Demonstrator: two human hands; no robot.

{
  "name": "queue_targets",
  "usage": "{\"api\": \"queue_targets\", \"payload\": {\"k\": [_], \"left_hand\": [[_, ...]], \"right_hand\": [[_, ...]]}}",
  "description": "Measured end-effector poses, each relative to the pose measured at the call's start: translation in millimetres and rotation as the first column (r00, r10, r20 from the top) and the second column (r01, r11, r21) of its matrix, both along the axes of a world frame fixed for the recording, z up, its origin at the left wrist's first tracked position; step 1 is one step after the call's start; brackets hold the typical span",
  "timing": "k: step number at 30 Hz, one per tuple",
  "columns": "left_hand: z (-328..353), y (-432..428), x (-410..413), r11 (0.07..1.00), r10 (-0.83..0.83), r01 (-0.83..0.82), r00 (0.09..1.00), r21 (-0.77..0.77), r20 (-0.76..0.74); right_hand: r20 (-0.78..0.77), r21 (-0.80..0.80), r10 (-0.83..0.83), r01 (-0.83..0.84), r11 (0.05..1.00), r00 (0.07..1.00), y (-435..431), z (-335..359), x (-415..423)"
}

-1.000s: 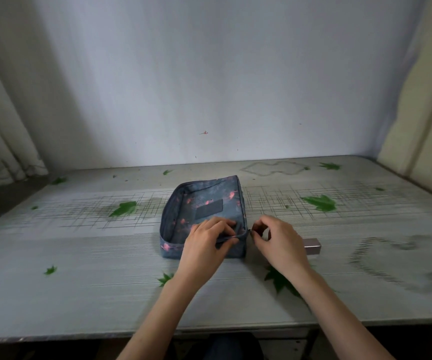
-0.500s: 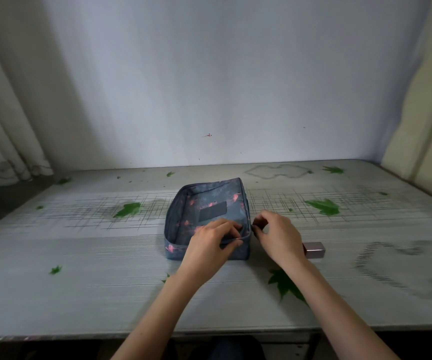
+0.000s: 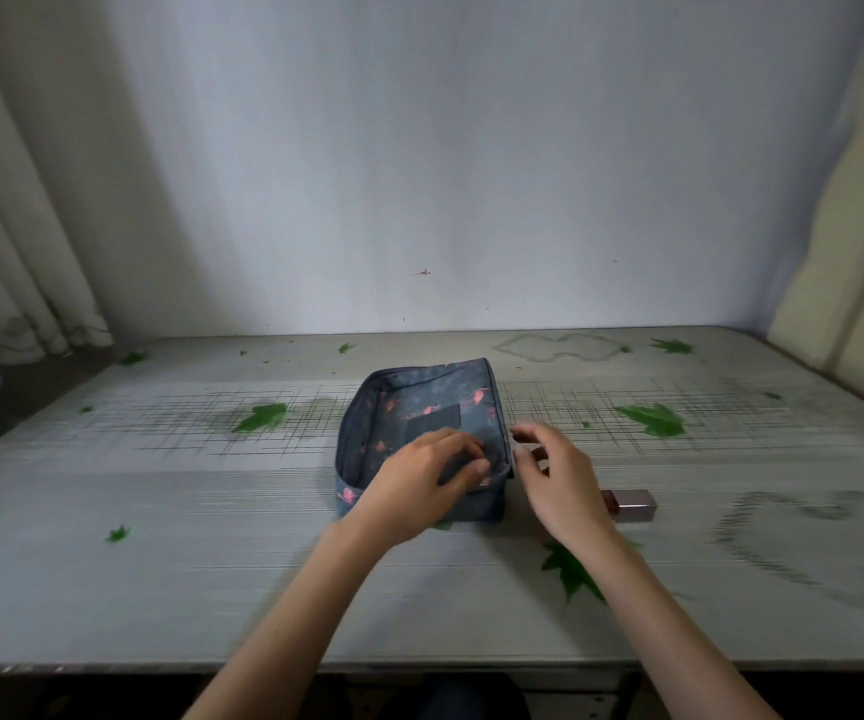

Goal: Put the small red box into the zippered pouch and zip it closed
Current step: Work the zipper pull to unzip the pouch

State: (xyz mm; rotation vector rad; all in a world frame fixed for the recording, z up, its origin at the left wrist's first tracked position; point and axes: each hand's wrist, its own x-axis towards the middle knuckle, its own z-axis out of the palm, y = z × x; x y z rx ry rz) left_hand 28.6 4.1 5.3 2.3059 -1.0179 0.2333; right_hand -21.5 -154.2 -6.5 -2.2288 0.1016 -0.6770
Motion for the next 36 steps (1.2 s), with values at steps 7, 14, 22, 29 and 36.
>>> {"api": "queue_targets", "payload": {"k": [7,14,22,29,36], "left_hand": [[5.9,15.4,32.1,0.987,0.146,-0.143,0.988,0.069,-0.041],[6.4,36.2,77.9,0.952,0.300,-0.301,0.954,0.064,0.012],[4.8,47.4,106.5,0.898,0.407,-0.435,0.878,-0.063,-0.252],[-4.6,57.2,124.2,0.771,0.401,-0.582,0.759,-0.258,-0.513],[-8.6,74.8,127.4,0.740,0.323,-0.593,0.727,-0.317,-0.606]], "right_hand": [[-0.084,0.240,0.067,-0.045,0.970,0.994,19.2,-1.9,-8.2],[-0.178,0.290,0.075,-0.020,0.957,0.981,33.8,-10.4,-6.7],[-0.196,0.259,0.083,-0.031,0.965,0.977,9.5,-0.2,13.8],[-0.200,0.334,0.025,0.044,0.941,0.979,-7.6,10.1,42.4],[-0.224,0.376,-0.059,0.142,0.916,0.973,-19.0,15.5,74.8]]}}
